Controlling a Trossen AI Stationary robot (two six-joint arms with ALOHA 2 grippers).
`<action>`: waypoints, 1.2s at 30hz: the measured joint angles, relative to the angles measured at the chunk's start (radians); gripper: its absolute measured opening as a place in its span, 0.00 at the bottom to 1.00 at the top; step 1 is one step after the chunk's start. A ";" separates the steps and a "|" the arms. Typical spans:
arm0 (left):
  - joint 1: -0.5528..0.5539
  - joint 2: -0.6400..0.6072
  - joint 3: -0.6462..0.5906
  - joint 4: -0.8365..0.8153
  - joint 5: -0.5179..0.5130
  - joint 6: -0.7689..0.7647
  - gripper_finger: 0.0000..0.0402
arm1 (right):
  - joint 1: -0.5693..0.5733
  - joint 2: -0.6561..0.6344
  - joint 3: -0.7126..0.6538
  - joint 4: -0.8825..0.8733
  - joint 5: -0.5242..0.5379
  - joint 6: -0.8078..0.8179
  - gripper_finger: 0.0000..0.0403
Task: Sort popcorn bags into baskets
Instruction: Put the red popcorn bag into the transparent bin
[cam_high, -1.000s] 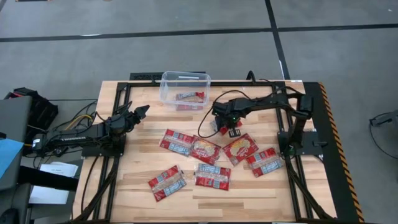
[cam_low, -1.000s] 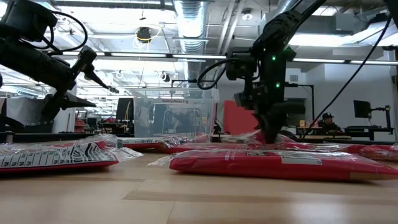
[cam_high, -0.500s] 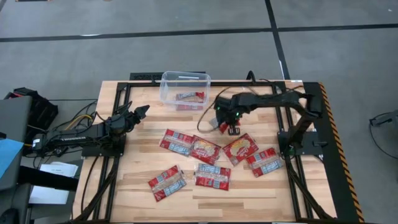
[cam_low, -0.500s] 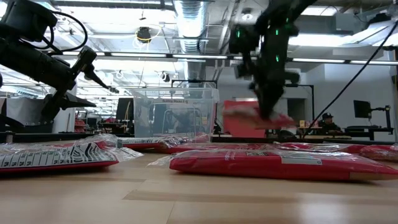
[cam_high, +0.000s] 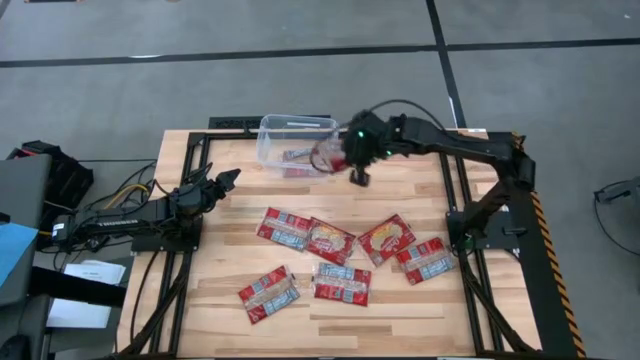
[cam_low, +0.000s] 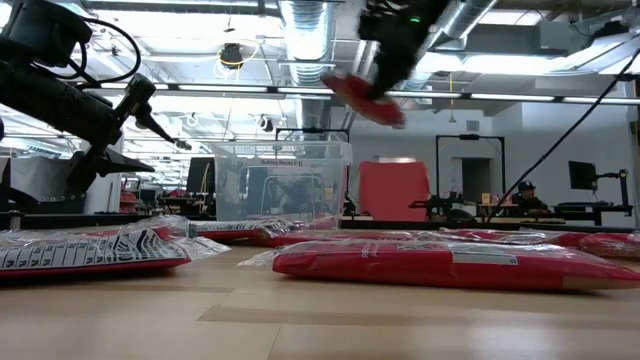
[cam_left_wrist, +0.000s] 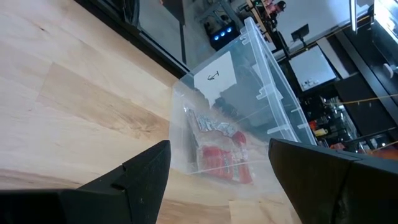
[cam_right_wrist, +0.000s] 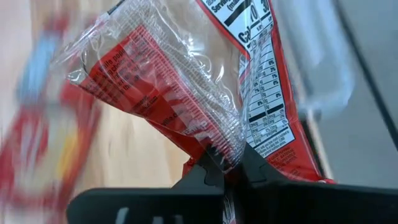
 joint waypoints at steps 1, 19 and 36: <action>0.000 0.000 0.000 0.000 0.000 0.000 0.65 | -0.002 0.029 0.030 0.052 0.000 0.022 0.03; 0.000 0.000 0.000 0.000 0.005 -0.011 0.65 | -0.088 0.761 0.804 -0.170 0.004 0.046 0.03; 0.000 0.000 0.000 -0.001 -0.020 0.003 0.65 | -0.112 0.810 0.779 -0.314 -0.159 0.004 0.25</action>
